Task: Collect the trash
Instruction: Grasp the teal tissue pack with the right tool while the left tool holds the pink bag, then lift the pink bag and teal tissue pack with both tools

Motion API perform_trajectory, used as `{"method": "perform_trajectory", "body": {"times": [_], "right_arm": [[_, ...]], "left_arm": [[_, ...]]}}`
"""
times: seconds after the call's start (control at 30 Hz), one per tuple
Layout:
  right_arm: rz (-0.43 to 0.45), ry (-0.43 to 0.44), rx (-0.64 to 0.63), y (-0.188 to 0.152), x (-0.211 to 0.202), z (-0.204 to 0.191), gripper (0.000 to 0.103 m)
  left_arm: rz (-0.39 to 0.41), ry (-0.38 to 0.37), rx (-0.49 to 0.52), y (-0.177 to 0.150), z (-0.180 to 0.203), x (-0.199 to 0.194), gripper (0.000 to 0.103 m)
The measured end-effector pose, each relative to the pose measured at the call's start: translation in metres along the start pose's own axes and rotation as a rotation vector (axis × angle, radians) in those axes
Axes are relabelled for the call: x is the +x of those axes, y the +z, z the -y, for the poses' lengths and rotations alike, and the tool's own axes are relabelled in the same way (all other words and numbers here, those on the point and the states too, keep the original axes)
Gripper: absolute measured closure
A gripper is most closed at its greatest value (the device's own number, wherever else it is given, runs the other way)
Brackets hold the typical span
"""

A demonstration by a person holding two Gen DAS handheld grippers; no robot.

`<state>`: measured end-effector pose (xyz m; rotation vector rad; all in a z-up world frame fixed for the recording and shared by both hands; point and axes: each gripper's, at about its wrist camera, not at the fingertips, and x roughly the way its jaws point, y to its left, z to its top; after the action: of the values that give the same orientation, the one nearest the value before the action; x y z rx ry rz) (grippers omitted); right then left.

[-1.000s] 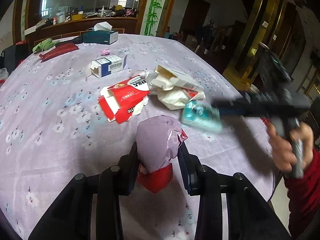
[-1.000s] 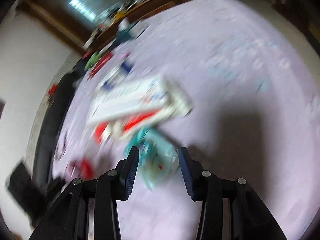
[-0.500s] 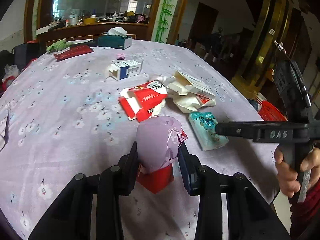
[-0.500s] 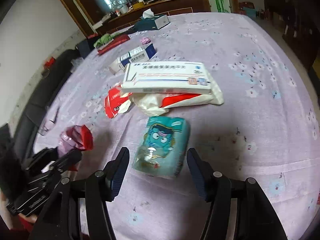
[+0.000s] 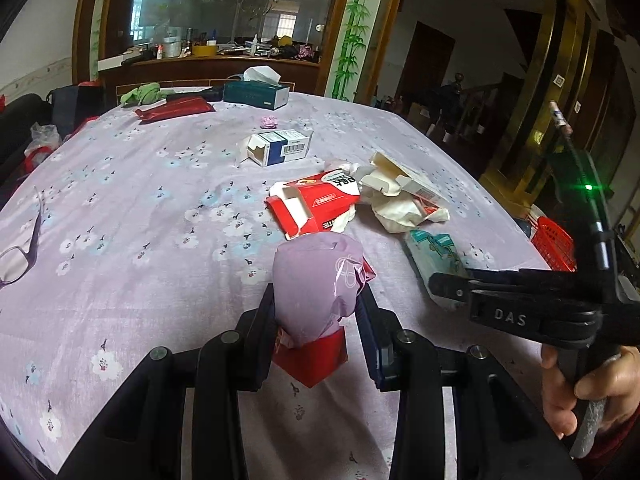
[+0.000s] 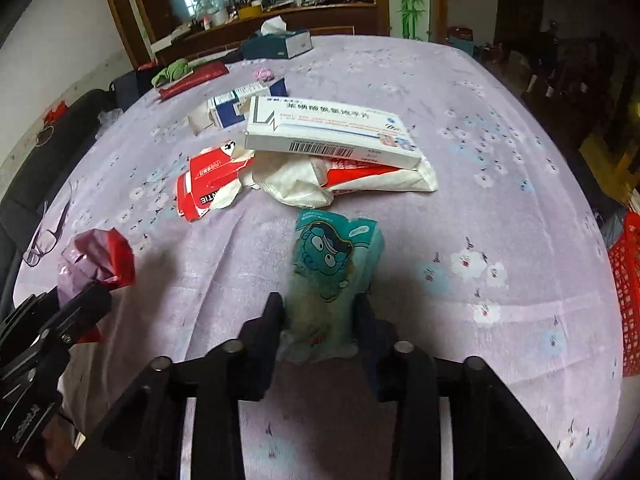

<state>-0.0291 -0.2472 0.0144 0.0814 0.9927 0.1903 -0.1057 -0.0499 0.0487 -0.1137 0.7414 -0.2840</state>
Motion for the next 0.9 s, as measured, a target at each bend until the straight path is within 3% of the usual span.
{"method": "perform_trajectory", "body": {"times": [0.4, 0.9], "right_arm": [[0.162, -0.004, 0.067, -0.036, -0.059, 0.011, 0.072], [0.178, 0.033, 0.096, -0.048, -0.067, 0.02, 0.072]], "left_arm": [[0.02, -0.004, 0.049, -0.01, 0.035, -0.002, 0.067], [-0.002, 0.019, 0.091, -0.015, 0.055, 0.001, 0.067]]}}
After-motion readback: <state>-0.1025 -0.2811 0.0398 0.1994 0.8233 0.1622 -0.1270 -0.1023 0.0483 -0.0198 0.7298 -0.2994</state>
